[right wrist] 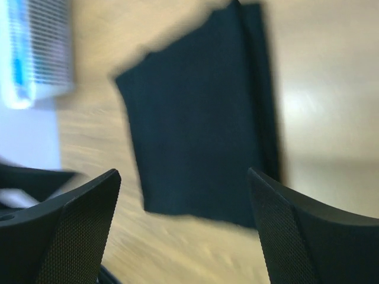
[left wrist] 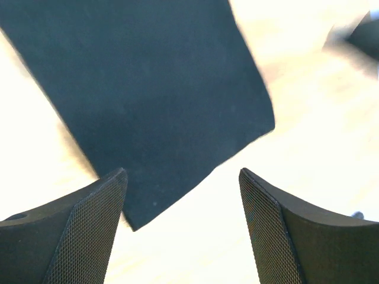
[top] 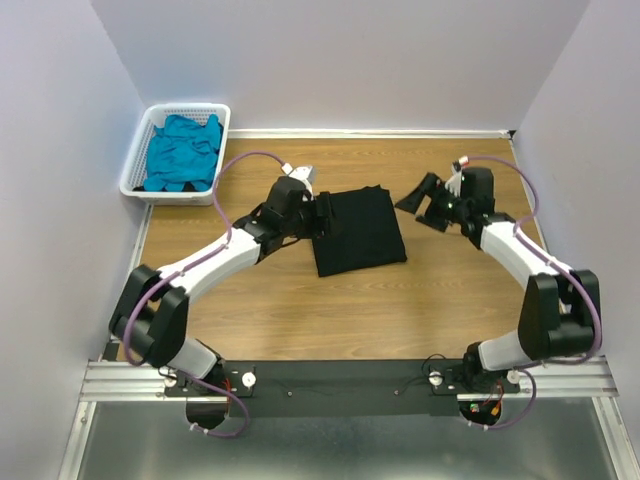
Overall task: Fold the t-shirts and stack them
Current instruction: Fold the tshirt
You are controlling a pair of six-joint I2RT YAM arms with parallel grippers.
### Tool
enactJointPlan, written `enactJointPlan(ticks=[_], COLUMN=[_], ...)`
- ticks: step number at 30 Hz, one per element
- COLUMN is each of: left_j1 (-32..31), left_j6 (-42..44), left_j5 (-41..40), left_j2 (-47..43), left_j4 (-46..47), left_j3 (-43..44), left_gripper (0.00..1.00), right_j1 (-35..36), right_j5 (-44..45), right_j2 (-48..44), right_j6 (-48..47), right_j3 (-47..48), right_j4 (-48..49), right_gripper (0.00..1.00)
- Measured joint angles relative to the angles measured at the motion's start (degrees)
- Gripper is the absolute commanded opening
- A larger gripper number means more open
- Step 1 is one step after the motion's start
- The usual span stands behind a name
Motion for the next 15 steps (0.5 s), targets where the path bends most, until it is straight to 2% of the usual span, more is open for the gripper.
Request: enactJointPlan(ticks=[3,7,9,15], left_j1=[-0.52,-0.28,0.24,3.13], left_j6=[2.58,5.90,7.56,12.37], left_j5=[-5.31,-14.38,-18.01,-28.46], left_j2=[-4.26,-8.74,-9.97,-10.86], left_j4=[-3.54,-8.48,-10.23,-13.11], left_j3=[1.84,4.11,4.83,5.18], left_gripper=[0.86,0.89,0.93,0.94], right_j1=[0.02,0.15,0.44,2.19], right_j5=[3.98,7.17,8.17,10.43], right_j2=[-6.10,-8.90,-9.16,-6.16], right_j6=[1.18,3.08,3.78,4.92], right_j3=[-7.34,-13.40,-14.86,-15.17], right_j4=[-5.05,-10.97,-12.63,-13.57], right_gripper=[0.96,0.96,0.97,0.96])
